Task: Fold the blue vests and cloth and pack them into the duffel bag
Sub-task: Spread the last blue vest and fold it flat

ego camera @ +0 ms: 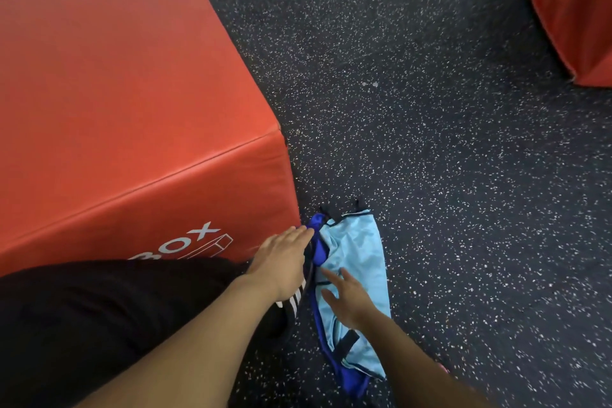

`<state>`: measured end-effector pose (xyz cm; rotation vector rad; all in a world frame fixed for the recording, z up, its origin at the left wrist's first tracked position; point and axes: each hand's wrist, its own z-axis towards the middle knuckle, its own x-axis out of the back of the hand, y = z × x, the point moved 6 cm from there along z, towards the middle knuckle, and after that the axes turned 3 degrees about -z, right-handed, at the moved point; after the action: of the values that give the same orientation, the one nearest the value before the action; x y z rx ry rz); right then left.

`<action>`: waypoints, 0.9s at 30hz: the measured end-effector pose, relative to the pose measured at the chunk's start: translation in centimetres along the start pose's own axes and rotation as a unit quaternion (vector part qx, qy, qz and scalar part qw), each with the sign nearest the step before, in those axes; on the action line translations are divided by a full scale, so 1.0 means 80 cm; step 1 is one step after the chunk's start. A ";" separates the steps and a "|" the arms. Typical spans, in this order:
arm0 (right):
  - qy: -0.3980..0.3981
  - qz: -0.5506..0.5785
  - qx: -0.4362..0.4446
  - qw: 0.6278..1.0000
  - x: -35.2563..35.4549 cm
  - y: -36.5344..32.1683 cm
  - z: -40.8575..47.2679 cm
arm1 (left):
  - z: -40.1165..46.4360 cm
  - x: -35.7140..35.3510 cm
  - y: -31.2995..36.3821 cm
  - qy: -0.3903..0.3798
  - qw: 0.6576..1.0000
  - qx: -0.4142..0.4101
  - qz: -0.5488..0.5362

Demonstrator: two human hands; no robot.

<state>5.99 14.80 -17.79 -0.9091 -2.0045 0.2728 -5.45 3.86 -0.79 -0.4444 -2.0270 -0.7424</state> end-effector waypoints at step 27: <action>0.197 0.204 0.188 0.940 0.352 -0.196 -0.167 | -0.075 0.220 0.046 0.192 0.977 -0.070 -0.064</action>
<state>-0.41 21.20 15.88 -1.0286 -1.3241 0.6297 -8.86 3.16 17.84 -0.2284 -1.6564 -0.9737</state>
